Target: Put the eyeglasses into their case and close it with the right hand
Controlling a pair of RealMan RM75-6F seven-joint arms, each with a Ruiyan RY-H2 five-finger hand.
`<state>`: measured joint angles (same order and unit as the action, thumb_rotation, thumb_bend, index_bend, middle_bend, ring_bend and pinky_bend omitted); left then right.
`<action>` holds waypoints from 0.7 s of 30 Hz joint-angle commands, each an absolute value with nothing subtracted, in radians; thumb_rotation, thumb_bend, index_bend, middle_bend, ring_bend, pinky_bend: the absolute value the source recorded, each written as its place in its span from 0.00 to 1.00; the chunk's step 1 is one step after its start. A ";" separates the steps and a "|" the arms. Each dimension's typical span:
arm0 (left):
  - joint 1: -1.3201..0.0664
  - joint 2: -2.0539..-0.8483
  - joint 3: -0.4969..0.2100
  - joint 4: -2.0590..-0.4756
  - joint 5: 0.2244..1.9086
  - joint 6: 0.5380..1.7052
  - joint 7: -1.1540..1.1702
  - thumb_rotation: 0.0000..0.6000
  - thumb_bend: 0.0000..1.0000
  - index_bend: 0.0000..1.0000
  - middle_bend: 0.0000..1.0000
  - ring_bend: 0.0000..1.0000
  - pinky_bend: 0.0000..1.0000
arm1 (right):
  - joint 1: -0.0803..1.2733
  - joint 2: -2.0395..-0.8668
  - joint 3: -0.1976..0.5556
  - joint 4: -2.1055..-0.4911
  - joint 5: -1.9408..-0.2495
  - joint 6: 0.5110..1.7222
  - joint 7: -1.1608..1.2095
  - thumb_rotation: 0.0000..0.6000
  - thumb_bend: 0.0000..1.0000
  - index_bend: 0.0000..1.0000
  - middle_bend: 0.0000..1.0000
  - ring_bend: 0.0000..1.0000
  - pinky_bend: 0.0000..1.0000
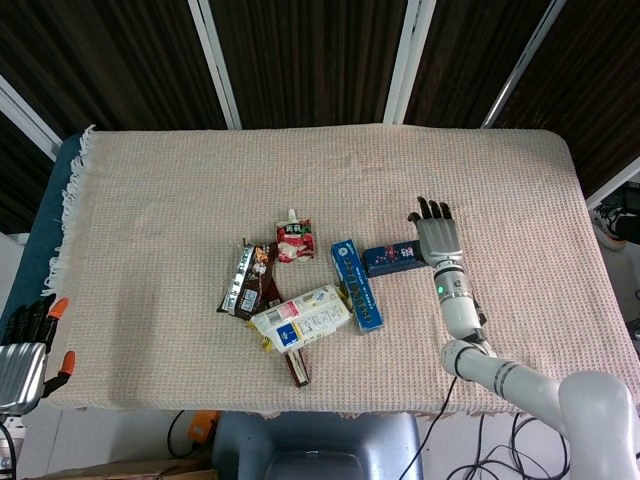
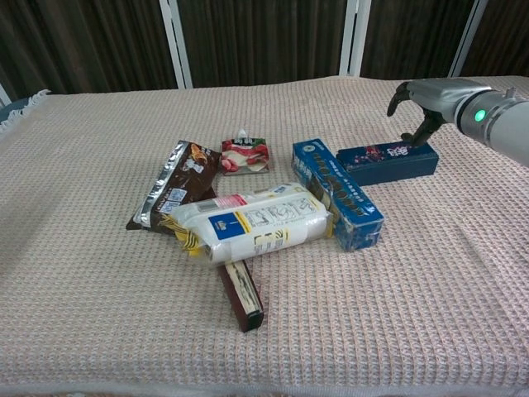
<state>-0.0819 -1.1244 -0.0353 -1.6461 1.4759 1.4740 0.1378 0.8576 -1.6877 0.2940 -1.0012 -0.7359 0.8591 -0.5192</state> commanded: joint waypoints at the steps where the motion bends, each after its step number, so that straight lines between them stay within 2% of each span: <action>1: -0.081 -1.125 -0.034 -1.646 1.478 1.476 0.139 1.00 0.43 0.00 0.00 0.00 0.05 | 0.870 -1.694 0.297 -0.995 -0.741 0.880 -0.544 1.00 0.41 0.30 0.11 0.00 0.00; 7: -0.077 -1.124 -0.033 -1.644 1.488 1.488 0.130 1.00 0.43 0.00 0.00 0.00 0.05 | 0.837 -1.657 0.282 -1.069 -0.812 0.951 -0.520 1.00 0.35 0.29 0.11 0.00 0.00; 11: -0.073 -1.122 -0.033 -1.638 1.498 1.502 0.112 1.00 0.43 0.00 0.00 0.00 0.05 | 0.766 -1.571 0.241 -1.222 -0.910 1.043 -0.478 1.00 0.33 0.26 0.09 0.00 0.00; 17: -0.063 -1.126 -0.033 -1.618 1.533 1.544 0.081 1.00 0.43 0.00 0.00 0.00 0.05 | 0.574 -1.343 0.075 -1.567 -1.154 1.244 -0.422 1.00 0.33 0.17 0.02 0.00 0.00; 21: -0.056 -1.133 -0.032 -1.604 1.554 1.571 0.070 1.00 0.43 0.00 0.00 0.00 0.04 | 0.445 -1.260 -0.044 -1.654 -1.323 1.398 -0.385 1.00 0.33 0.14 0.00 0.00 0.00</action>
